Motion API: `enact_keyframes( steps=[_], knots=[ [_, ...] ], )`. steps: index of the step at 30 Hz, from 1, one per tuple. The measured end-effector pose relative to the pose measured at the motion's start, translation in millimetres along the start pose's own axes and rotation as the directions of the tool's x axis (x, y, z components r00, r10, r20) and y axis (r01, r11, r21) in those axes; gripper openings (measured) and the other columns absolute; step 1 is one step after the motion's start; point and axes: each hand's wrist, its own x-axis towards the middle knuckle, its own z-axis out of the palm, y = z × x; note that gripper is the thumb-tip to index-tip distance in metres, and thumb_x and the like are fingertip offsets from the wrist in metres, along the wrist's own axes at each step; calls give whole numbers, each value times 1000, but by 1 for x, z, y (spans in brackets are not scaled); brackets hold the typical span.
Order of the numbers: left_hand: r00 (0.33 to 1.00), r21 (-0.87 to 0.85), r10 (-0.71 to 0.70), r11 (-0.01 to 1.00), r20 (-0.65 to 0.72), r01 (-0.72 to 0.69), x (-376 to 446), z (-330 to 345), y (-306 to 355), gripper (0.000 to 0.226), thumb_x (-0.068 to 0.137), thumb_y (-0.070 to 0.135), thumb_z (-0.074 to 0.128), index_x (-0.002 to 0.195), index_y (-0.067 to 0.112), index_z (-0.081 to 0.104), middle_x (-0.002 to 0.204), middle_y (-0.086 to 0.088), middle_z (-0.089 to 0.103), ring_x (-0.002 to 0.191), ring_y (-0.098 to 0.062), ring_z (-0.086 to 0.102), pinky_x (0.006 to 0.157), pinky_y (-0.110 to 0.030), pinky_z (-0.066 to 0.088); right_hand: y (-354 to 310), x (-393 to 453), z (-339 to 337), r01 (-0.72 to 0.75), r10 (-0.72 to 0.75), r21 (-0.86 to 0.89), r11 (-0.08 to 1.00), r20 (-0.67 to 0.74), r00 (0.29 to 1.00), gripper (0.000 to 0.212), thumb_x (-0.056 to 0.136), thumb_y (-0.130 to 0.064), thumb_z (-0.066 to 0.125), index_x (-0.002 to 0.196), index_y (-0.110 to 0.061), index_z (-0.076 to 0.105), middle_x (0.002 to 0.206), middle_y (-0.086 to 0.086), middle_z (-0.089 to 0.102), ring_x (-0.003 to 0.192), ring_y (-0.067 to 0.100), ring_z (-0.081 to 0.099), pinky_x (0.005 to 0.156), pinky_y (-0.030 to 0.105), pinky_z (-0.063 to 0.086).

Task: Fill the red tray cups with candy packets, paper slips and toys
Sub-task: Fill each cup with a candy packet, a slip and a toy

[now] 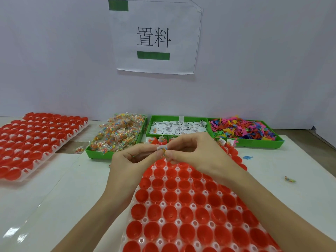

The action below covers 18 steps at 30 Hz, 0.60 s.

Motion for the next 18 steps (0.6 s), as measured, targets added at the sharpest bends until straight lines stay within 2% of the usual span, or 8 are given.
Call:
enact_keyframes(
  steps=[3,7,12,15,18],
  knots=[
    [995,64,98,993,-14,-97,0,2,1,15,80,15,83,93,21,84,98,-3,80,97,-17,76,82,-19,58,-1,1,-1,45,-45,10,999,-22,999,15,86,-13,81,100,-8,78,86,5,79,81,18,78,75,18,58],
    [980,166,196,968,-42,-186,2,3,3,18,80,21,81,97,20,84,100,1,78,101,-14,74,87,-23,58,-3,6,-2,116,-115,6,993,-47,992,17,86,-13,81,101,-6,77,86,6,79,79,17,77,74,19,58],
    [981,161,194,968,10,-193,7,4,10,17,81,17,79,97,16,84,101,-1,77,98,-13,74,82,-18,57,0,10,-8,168,-169,-28,985,-45,985,15,87,-15,81,100,-7,77,88,4,79,80,16,76,74,19,58],
    [979,219,194,955,61,-203,15,9,11,15,84,10,80,98,12,83,98,0,79,93,-10,75,80,-17,57,4,13,-17,165,-169,-59,985,-66,983,12,87,-16,81,96,-8,77,87,3,78,79,11,74,75,19,57],
    [984,302,175,936,41,-180,28,16,10,14,83,8,83,96,14,83,88,5,81,85,-10,77,80,-19,59,13,17,-23,155,-161,-73,985,-98,982,11,87,-16,81,95,-10,77,86,2,78,79,11,74,74,18,56]
  ],
)
